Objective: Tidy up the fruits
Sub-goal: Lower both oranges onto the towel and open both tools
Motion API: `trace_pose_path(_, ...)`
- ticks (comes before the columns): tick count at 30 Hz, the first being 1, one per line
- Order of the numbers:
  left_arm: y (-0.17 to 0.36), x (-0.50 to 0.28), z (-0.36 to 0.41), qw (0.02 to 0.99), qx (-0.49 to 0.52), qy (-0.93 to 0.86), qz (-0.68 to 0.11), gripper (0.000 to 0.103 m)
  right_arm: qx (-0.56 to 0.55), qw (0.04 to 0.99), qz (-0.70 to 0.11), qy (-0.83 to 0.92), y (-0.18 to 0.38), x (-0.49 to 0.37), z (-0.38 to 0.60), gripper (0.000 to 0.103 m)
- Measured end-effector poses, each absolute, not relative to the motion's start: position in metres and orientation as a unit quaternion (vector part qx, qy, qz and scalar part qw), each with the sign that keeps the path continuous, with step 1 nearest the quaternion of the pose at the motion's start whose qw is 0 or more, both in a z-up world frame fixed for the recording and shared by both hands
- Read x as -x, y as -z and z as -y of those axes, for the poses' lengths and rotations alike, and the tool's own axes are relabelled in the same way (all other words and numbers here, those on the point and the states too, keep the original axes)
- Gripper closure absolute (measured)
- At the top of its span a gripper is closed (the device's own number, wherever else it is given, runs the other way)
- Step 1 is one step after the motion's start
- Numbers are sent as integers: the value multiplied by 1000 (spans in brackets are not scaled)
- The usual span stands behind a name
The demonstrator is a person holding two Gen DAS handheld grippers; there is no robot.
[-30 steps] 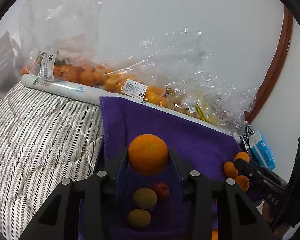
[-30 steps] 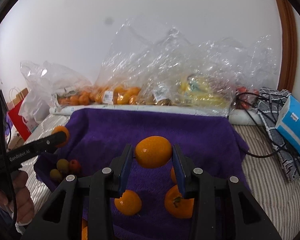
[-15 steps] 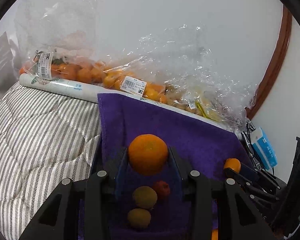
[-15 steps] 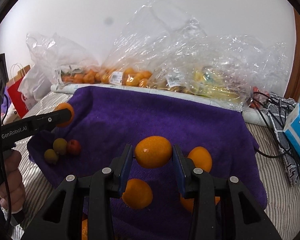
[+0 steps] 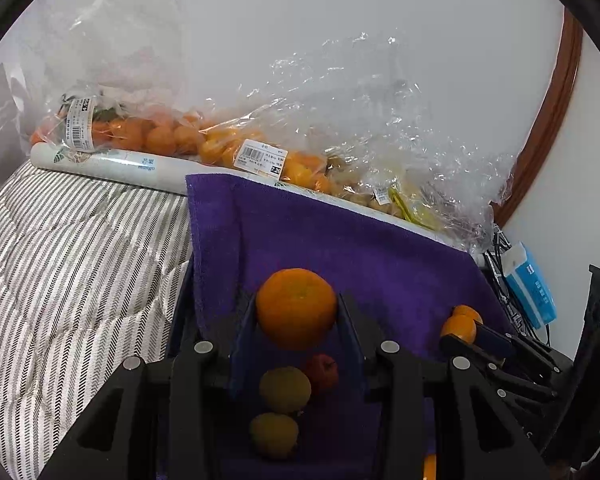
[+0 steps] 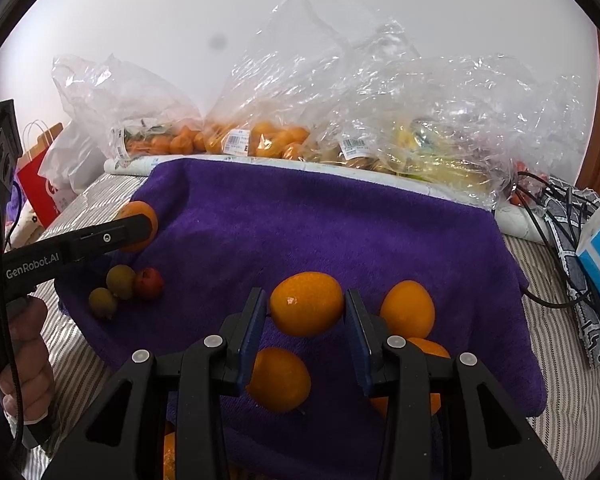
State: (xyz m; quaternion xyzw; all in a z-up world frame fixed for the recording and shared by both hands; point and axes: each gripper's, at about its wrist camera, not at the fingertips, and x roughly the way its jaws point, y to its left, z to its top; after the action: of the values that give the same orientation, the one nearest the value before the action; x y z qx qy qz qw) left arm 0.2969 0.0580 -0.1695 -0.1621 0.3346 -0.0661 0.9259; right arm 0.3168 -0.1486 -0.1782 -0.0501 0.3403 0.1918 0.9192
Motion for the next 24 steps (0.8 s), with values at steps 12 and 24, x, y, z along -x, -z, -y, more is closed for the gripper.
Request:
trace_pose_path(12, 170, -298, -56, 927, 153, 64, -337, 65, 49, 917, -345, -192, 178, -315, 150, 63)
trace_pose_path(24, 170, -297, -56, 928, 153, 68, -333, 59, 43, 922, -332, -193, 173, -310, 150, 63)
